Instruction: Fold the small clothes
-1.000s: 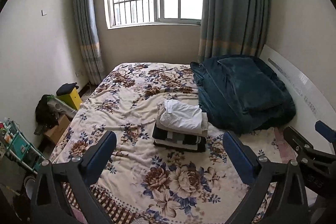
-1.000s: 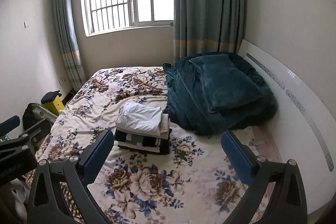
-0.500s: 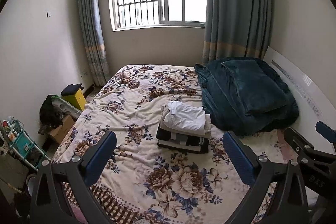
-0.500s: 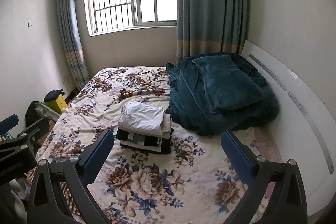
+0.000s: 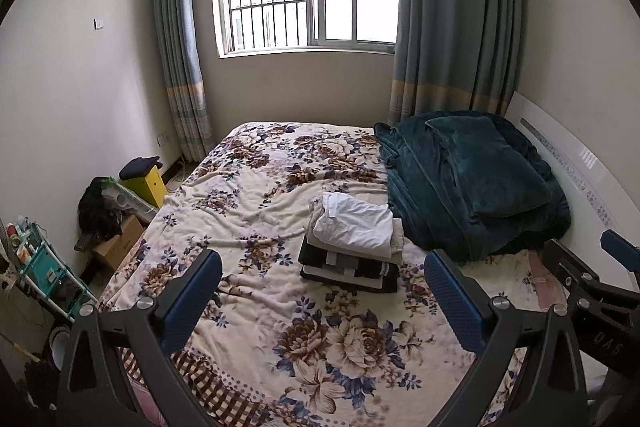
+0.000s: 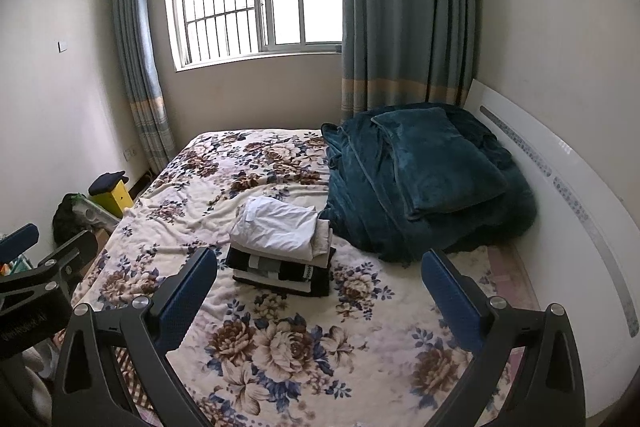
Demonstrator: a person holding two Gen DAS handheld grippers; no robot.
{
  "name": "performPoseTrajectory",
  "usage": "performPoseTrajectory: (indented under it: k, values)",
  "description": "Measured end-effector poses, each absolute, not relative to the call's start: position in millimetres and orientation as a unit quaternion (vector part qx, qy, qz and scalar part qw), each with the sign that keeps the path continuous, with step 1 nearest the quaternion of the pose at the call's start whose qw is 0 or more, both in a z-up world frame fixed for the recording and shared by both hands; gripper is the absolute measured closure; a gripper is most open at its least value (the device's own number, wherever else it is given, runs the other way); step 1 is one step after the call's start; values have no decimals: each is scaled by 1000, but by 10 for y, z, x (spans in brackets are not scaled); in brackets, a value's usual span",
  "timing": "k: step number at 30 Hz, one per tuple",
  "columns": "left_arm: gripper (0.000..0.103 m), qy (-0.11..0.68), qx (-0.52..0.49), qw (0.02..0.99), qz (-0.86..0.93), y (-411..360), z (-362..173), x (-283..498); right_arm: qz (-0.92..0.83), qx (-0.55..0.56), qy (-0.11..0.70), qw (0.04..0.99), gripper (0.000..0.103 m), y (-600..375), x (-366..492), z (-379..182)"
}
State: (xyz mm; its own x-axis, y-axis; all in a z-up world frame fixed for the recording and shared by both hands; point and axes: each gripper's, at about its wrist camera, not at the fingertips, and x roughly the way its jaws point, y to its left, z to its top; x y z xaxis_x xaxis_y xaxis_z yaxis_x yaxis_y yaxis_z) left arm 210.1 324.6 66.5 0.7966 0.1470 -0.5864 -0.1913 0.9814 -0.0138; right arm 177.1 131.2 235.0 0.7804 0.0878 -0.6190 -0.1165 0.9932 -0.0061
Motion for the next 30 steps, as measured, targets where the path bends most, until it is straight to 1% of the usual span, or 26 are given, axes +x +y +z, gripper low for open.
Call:
performPoseTrajectory:
  k: [30]
  values:
    - [0, 302, -38, 947, 105, 3223, 675, 2028, 60, -23, 327, 943, 0, 1337, 1766, 2294]
